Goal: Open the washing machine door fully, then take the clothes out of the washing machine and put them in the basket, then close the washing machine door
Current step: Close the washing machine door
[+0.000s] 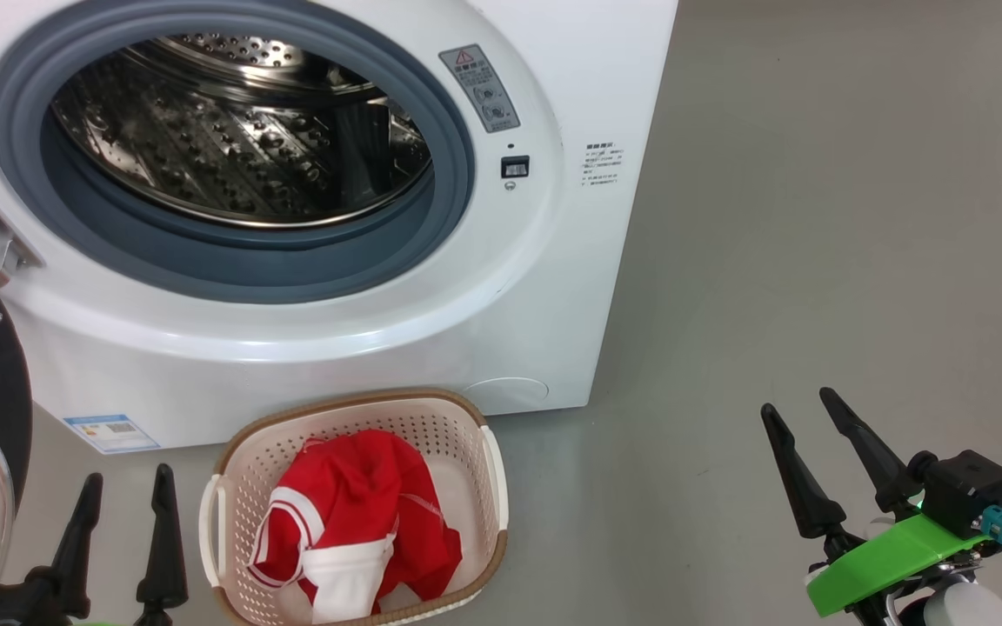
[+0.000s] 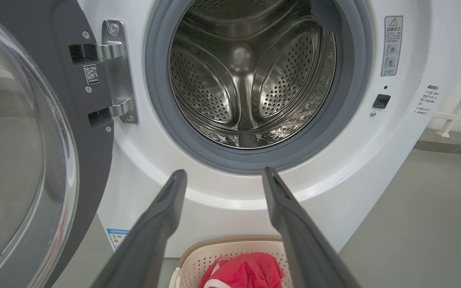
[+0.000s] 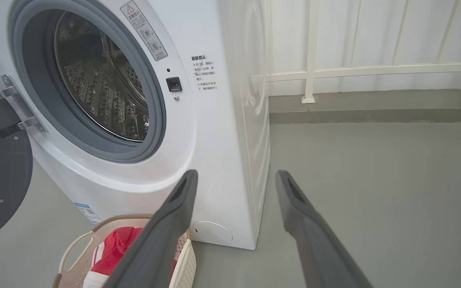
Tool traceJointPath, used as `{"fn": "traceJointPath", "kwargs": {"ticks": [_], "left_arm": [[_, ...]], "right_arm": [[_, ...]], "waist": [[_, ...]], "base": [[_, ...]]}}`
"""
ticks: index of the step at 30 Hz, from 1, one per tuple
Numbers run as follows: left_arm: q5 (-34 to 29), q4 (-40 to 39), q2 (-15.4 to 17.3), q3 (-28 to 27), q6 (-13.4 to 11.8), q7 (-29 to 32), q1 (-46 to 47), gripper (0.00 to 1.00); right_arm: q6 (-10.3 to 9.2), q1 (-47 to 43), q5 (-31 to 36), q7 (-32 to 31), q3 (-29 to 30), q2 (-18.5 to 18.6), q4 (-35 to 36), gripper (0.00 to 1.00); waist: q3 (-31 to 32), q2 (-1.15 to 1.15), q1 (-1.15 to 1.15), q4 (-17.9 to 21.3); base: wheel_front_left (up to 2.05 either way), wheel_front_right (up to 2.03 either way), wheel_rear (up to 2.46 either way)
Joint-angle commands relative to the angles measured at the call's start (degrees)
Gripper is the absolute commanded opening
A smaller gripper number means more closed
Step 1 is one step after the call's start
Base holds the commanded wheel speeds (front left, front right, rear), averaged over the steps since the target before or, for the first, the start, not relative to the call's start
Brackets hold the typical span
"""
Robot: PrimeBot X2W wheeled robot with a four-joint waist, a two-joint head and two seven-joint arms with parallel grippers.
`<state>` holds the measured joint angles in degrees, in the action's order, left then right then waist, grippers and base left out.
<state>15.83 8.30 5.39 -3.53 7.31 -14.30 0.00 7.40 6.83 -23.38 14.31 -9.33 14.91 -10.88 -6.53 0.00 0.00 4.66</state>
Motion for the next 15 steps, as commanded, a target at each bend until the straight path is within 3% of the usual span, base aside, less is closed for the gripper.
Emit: {"fn": "traceJointPath", "kwargs": {"ticks": [1, 8, 15], "left_arm": [[0.22, -1.05, 0.79, -2.12, 0.18, -0.7, 1.36, 1.0], [0.14, -1.22, 0.7, -2.11, 0.18, -0.7, 1.42, 1.0], [0.25, -1.72, 0.74, -1.93, 0.18, -0.7, 1.29, 1.0]], "right_arm": [[0.09, 0.63, -0.01, 0.69, -0.97, 0.68, 1.32, 1.0], [0.09, 0.55, 0.03, 0.69, -0.89, 0.64, 1.4, 1.0], [0.09, 0.52, 0.09, 0.69, -0.87, 0.65, 1.5, 1.0]], "waist": [[-0.04, 0.0, 0.0, -0.06], [-0.13, 0.0, 0.0, -0.19], [-0.19, 0.0, 0.0, -0.33]], "base": [[0.0, 0.0, 0.0], [-0.41, 0.41, 0.0], [-1.31, 1.31, 0.0]]}}
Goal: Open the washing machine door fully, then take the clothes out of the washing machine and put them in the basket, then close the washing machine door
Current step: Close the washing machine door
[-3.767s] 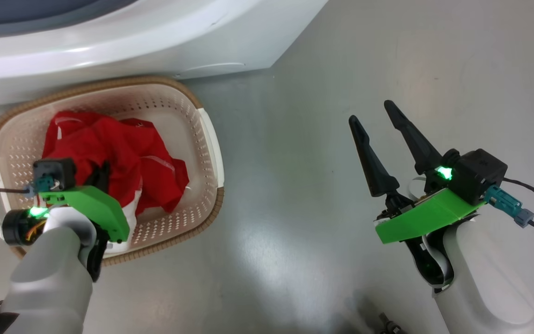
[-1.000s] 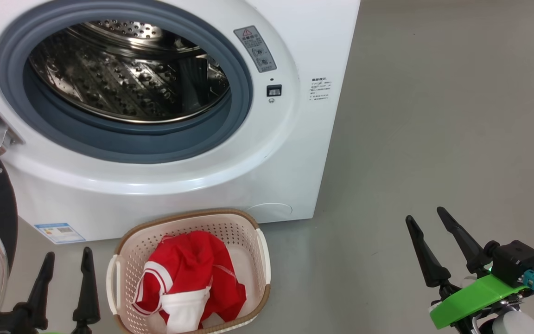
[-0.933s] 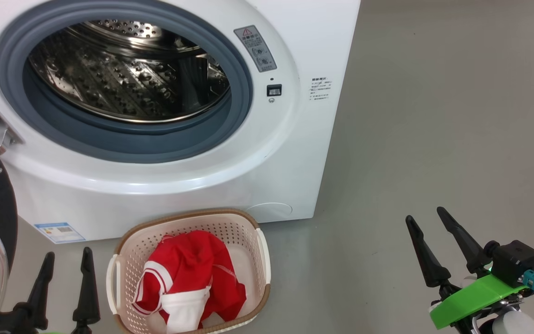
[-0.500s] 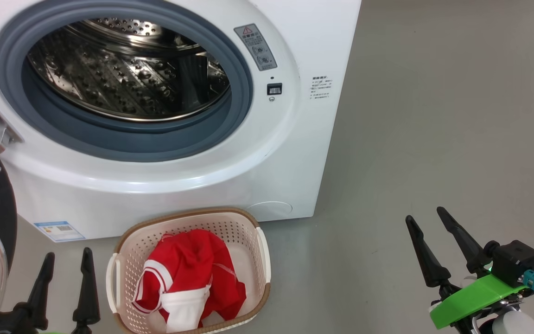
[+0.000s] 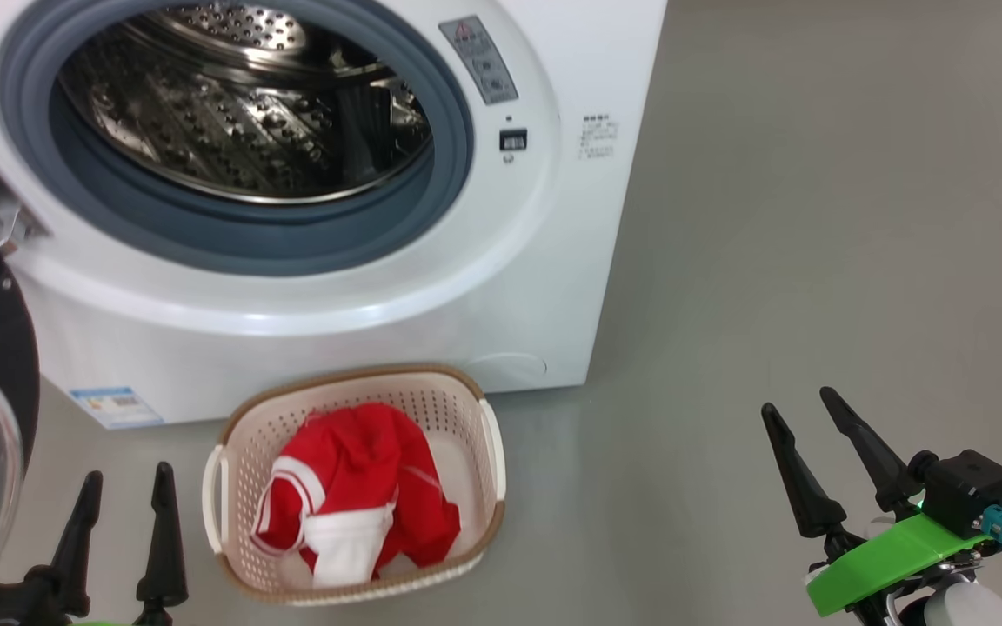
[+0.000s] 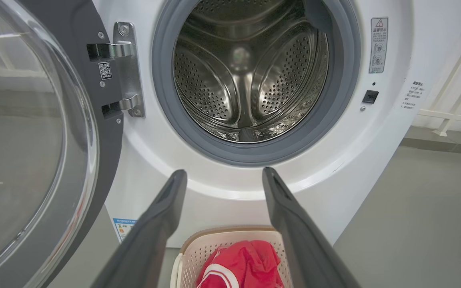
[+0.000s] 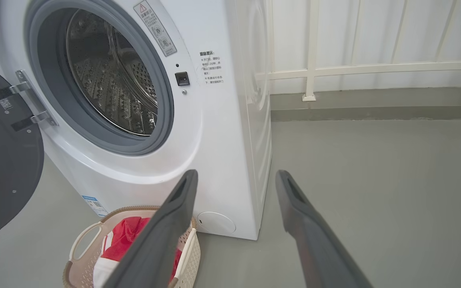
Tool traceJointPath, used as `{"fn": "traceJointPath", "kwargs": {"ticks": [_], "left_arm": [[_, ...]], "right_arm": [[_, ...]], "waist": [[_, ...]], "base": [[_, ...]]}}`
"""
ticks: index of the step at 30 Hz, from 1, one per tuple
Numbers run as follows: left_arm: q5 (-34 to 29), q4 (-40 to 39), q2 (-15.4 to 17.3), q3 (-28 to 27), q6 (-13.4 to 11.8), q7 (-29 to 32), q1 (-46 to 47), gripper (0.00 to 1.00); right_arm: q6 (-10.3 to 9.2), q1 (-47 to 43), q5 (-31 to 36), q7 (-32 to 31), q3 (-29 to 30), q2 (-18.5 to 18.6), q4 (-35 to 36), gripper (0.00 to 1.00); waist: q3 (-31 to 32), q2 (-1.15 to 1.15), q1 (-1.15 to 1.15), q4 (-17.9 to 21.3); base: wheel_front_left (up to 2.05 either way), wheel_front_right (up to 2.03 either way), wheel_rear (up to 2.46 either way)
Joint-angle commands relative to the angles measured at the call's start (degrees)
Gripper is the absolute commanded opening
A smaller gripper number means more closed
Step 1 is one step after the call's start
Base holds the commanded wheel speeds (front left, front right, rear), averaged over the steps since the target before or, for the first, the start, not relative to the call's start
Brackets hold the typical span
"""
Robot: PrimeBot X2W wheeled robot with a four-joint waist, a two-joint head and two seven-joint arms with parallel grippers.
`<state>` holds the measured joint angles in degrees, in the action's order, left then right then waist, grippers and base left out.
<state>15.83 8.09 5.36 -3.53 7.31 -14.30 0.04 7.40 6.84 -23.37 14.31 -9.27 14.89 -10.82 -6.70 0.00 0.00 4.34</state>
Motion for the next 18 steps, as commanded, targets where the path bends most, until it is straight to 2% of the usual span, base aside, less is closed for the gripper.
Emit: {"fn": "traceJointPath", "kwargs": {"ticks": [1, 9, 18], "left_arm": [[0.26, -1.57, 0.78, -1.94, 0.18, -0.7, 1.27, 1.0], [0.48, -2.97, 0.84, -1.93, 0.18, -0.7, 1.16, 1.0], [0.6, -2.63, 0.64, -1.53, 0.18, -0.7, 0.96, 1.0]], "right_arm": [[0.09, 0.53, 0.09, 0.69, -0.93, 0.67, 1.45, 1.0], [0.09, 0.73, 0.02, 0.69, -0.82, 0.7, 1.34, 1.0], [0.09, 0.6, -0.01, 0.69, -0.81, 0.79, 1.25, 1.0]], "waist": [[-0.05, 0.0, 0.0, -0.03], [-0.18, 0.0, 0.0, -0.18], [0.06, 0.0, 0.0, -0.54]], "base": [[-1.57, 1.57, 0.0], [-1.15, 1.15, 0.0], [-0.16, 0.16, 0.0]]}}
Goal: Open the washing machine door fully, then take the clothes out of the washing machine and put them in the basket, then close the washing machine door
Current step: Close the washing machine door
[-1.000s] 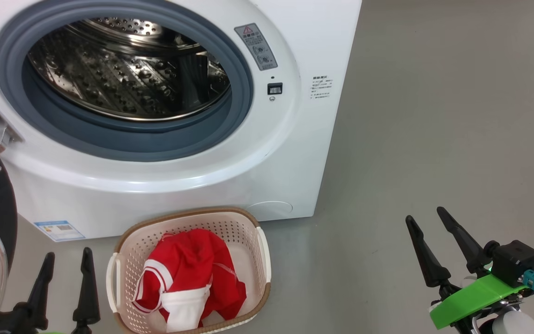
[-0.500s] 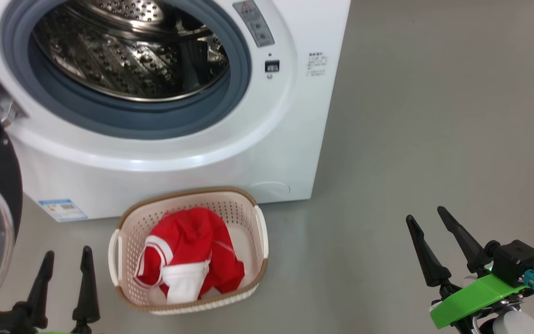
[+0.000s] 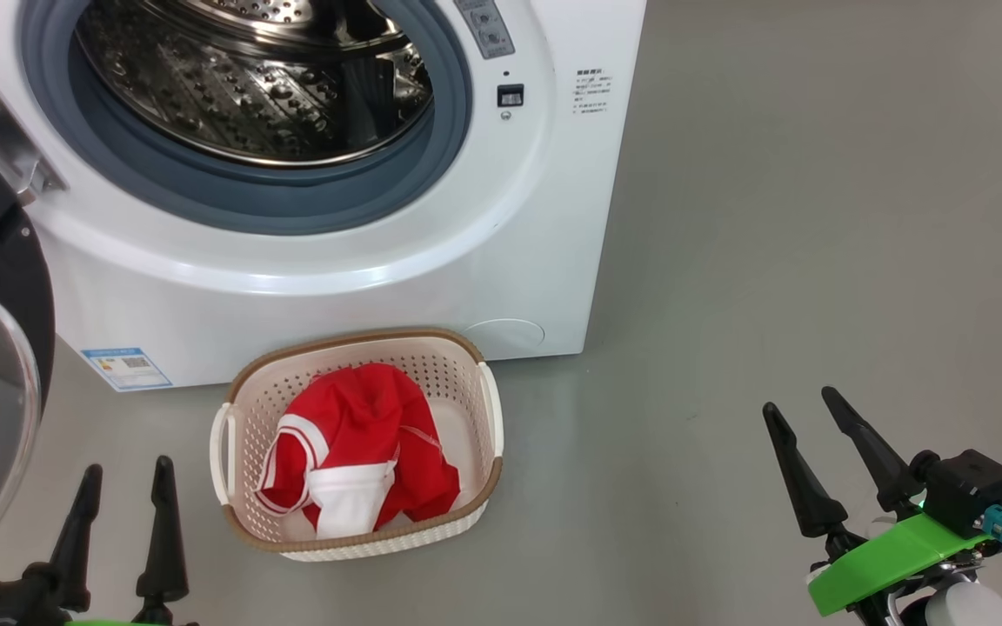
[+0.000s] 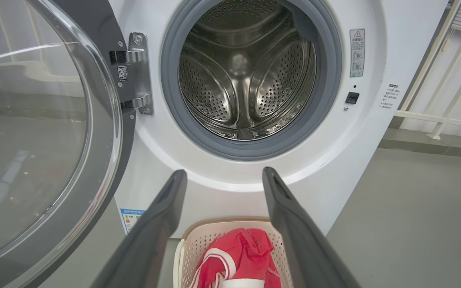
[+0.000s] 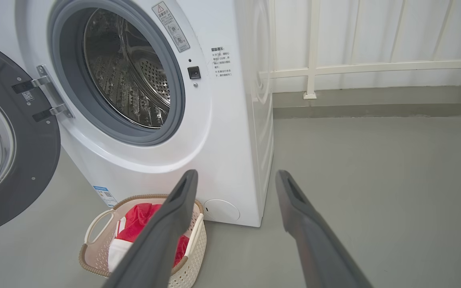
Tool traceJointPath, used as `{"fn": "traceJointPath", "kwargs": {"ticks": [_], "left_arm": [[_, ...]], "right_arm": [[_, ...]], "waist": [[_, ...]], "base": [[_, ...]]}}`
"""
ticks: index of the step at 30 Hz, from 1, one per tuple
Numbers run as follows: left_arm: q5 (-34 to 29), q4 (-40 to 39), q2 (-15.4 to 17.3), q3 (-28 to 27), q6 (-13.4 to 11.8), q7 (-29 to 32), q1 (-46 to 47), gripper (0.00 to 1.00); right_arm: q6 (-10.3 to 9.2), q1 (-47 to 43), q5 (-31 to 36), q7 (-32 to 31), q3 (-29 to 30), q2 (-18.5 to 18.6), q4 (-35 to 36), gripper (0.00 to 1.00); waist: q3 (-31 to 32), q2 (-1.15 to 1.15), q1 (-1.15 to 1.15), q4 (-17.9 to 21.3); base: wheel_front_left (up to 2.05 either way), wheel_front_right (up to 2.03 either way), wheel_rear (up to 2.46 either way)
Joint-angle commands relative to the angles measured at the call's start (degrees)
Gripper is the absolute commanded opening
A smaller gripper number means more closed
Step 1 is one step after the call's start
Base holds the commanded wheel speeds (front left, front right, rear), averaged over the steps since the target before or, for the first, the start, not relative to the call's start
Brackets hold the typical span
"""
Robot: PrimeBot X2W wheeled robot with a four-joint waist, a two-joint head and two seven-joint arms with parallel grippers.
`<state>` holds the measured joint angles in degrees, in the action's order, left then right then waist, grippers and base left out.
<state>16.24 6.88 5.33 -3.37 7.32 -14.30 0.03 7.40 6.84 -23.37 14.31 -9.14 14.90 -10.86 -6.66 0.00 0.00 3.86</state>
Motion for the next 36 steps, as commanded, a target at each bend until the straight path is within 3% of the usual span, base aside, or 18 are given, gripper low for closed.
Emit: {"fn": "traceJointPath", "kwargs": {"ticks": [1, 17, 36], "left_arm": [[0.22, -1.41, 0.62, -1.67, 0.16, -0.7, 1.01, 1.0], [0.71, -0.15, -0.46, -2.11, 0.17, -0.7, 0.99, 1.0], [2.35, 2.28, -2.33, -3.21, 0.17, -0.7, 0.1, 1.0]], "right_arm": [[0.09, 0.59, 0.0, 0.69, -0.94, 0.8, 1.31, 1.0], [0.09, 1.08, 0.11, 0.69, -2.07, 1.19, 1.28, 1.0], [0.09, 5.87, -1.01, 0.69, -8.66, 3.06, -1.0, 1.0]], "waist": [[0.02, 0.0, 0.0, -0.14], [0.14, 0.0, 0.0, -3.92], [0.21, 0.0, 0.0, -19.6]], "base": [[0.0, 0.0, 0.0], [0.0, 0.0, 0.0], [0.0, 0.0, 0.0]]}}
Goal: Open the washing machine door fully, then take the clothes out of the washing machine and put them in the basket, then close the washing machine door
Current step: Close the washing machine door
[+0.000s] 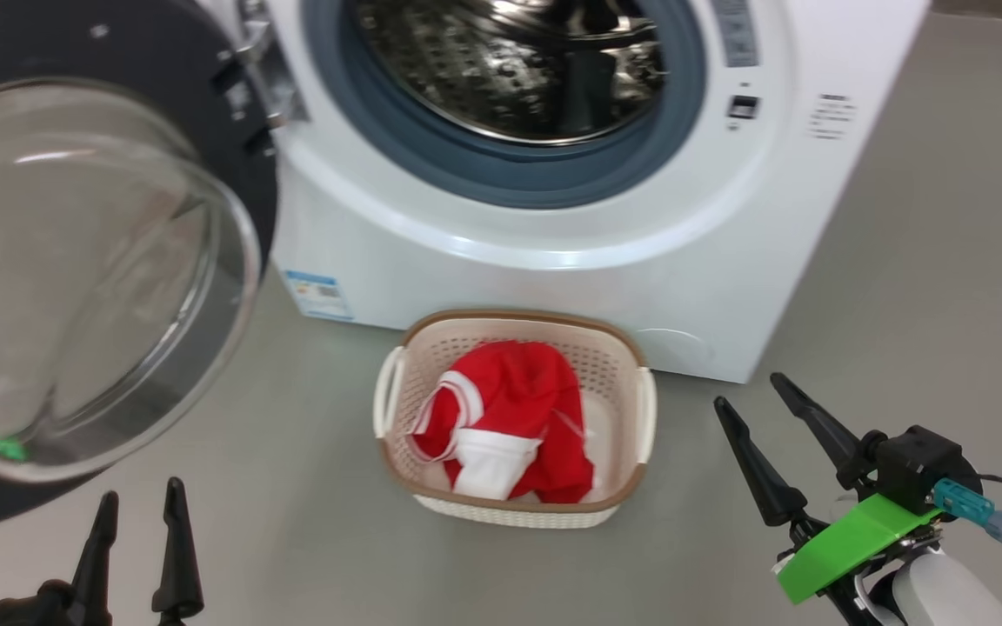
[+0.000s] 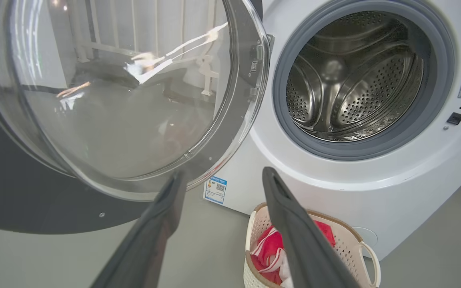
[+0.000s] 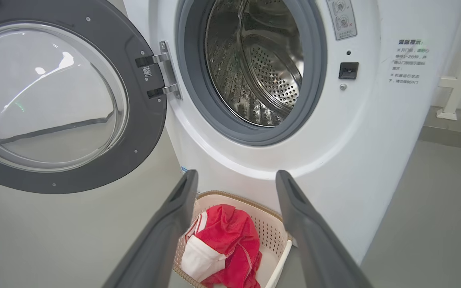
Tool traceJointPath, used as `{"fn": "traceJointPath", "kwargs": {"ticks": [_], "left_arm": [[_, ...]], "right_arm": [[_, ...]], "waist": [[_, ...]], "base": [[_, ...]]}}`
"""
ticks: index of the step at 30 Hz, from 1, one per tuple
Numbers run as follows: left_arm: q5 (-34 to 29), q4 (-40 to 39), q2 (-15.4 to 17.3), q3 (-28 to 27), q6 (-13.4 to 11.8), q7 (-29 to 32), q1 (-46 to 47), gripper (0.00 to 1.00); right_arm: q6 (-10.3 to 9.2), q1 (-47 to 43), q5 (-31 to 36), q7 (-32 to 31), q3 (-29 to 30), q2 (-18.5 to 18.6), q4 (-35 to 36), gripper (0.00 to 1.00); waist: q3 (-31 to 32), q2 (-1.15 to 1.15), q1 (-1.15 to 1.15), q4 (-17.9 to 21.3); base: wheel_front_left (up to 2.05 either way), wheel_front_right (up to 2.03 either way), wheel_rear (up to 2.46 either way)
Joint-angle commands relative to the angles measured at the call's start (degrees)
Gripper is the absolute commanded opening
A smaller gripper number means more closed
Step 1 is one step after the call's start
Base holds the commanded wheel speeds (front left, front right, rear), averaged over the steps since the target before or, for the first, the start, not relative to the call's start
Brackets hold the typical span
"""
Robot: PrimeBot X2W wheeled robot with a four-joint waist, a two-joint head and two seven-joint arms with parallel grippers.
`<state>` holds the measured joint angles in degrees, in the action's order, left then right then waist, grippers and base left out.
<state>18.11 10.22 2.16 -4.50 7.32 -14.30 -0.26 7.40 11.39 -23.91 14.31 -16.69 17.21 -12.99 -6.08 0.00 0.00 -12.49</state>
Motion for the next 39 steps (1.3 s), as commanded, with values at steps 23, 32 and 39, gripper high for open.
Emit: {"fn": "traceJointPath", "kwargs": {"ticks": [23, 32, 39], "left_arm": [[4.8, -1.03, 0.73, 0.98, -2.38, -0.7, -0.11, 1.0], [5.53, -2.67, 0.72, 0.88, -3.79, -0.7, -1.02, 1.0], [5.64, -3.55, 0.72, 0.79, -4.18, -0.7, -1.39, 1.0]], "right_arm": [[0.09, 7.15, -2.25, 0.69, -8.24, 2.43, -2.08, 1.0], [0.09, 9.36, -3.25, 0.69, -10.39, 2.56, -3.27, 1.0], [0.09, 9.41, -3.65, 0.69, -10.78, 2.55, -3.52, 1.0]], "waist": [[-1.36, 0.0, 0.0, -18.11], [-1.7, 0.0, 0.0, -18.4], [-1.22, 0.0, 0.0, -18.33]], "base": [[0.0, 0.0, 0.0], [0.0, 0.0, 0.0], [0.0, 0.0, 0.0]]}}
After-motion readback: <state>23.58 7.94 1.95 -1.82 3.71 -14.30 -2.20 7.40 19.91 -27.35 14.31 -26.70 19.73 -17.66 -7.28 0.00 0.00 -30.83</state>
